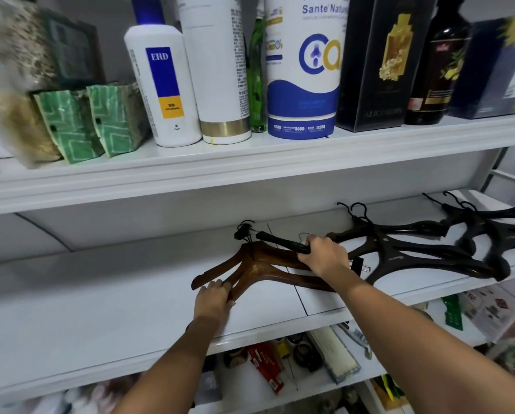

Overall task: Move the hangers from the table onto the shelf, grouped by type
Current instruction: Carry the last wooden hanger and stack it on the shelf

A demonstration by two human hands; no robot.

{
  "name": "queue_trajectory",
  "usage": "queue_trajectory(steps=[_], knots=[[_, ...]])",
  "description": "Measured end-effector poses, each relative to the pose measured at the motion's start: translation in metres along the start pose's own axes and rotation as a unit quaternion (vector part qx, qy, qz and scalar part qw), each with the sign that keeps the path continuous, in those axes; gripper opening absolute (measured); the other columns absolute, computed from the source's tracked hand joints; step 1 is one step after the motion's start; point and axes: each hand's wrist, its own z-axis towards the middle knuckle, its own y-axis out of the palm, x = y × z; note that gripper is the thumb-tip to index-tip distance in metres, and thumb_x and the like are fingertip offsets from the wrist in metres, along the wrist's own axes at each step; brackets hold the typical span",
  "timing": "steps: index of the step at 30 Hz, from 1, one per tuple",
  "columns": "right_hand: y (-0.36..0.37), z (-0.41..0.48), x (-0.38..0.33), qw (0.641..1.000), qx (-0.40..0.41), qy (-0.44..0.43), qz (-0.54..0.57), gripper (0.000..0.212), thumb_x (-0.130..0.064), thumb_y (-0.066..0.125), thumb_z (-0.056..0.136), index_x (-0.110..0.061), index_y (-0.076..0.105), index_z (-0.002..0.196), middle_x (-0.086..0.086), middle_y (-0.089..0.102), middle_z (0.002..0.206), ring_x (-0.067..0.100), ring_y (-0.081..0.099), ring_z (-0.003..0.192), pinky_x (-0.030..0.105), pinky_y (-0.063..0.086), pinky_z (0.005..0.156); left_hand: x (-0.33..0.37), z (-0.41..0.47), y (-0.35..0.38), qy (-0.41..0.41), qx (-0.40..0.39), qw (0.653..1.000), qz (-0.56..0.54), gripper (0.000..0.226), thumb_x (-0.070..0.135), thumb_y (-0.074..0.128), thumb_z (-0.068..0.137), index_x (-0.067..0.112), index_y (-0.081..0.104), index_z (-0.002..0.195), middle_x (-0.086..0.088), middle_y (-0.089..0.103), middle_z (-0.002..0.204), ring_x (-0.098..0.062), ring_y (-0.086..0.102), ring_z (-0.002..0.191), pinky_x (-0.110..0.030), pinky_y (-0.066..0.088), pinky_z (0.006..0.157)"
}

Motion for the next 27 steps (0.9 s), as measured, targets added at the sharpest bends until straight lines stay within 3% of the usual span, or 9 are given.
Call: queue_trajectory(steps=[3, 7, 13, 15, 21, 27], knots=[[0.005, 0.003, -0.010, 0.999, -0.009, -0.031, 0.000, 0.029, -0.038, 0.057, 0.090, -0.014, 0.059, 0.106, 0.008, 0.068, 0.098, 0.028, 0.064, 0.094, 0.029, 0.041, 0.068, -0.005, -0.013, -0.004, 0.012, 0.005, 1.000, -0.001, 0.037, 0.037, 0.050, 0.093, 0.022, 0.049, 0.127, 0.001, 0.053, 0.126, -0.020, 0.046, 0.120, -0.032, 0.034, 0.103], [0.004, 0.005, -0.029, 0.998, -0.012, -0.068, -0.003, 0.030, -0.040, 0.057, 0.090, -0.014, 0.059, 0.107, 0.008, 0.068, 0.104, 0.029, 0.063, 0.100, 0.029, 0.040, 0.068, -0.022, -0.033, -0.019, -0.013, 0.067, 0.998, 0.013, 0.031, 0.033, 0.035, 0.100, 0.020, 0.052, 0.122, -0.001, 0.056, 0.123, -0.020, 0.051, 0.116, -0.031, 0.037, 0.096], [0.011, 0.001, -0.061, 0.991, -0.032, -0.130, 0.012, 0.032, -0.042, 0.056, 0.091, -0.016, 0.057, 0.108, 0.006, 0.067, 0.104, 0.027, 0.063, 0.098, 0.029, 0.041, 0.067, -0.048, -0.056, -0.074, -0.103, 0.230, 0.966, -0.050, 0.014, 0.016, 0.050, 0.092, 0.007, 0.059, 0.086, -0.012, 0.063, 0.085, -0.033, 0.059, 0.079, -0.033, 0.041, 0.068], [0.017, -0.002, -0.075, 0.988, -0.042, -0.149, 0.005, 0.029, -0.039, 0.056, 0.091, -0.016, 0.058, 0.110, 0.006, 0.066, 0.106, 0.026, 0.063, 0.100, 0.029, 0.041, 0.068, -0.053, -0.057, -0.091, -0.114, 0.264, 0.956, -0.056, 0.010, 0.013, 0.053, 0.090, 0.006, 0.058, 0.084, -0.014, 0.062, 0.082, -0.034, 0.058, 0.074, -0.035, 0.042, 0.064], [0.038, -0.016, -0.115, 0.973, -0.063, -0.223, 0.002, 0.025, -0.035, 0.057, 0.092, -0.018, 0.057, 0.110, 0.005, 0.067, 0.107, 0.026, 0.063, 0.101, 0.028, 0.044, 0.072, -0.061, -0.065, -0.118, -0.124, 0.250, 0.960, -0.038, 0.022, 0.019, 0.047, 0.096, 0.007, 0.056, 0.111, -0.012, 0.057, 0.109, -0.032, 0.054, 0.101, -0.037, 0.041, 0.086], [0.057, -0.023, -0.154, 0.958, -0.099, -0.271, 0.007, 0.030, -0.036, 0.058, 0.091, -0.016, 0.054, 0.113, 0.006, 0.065, 0.107, 0.027, 0.063, 0.102, 0.030, 0.045, 0.075, -0.100, -0.084, -0.108, -0.149, 0.199, 0.968, -0.021, 0.024, 0.021, 0.044, 0.097, 0.012, 0.054, 0.117, -0.006, 0.057, 0.114, -0.027, 0.052, 0.108, -0.033, 0.037, 0.088]])
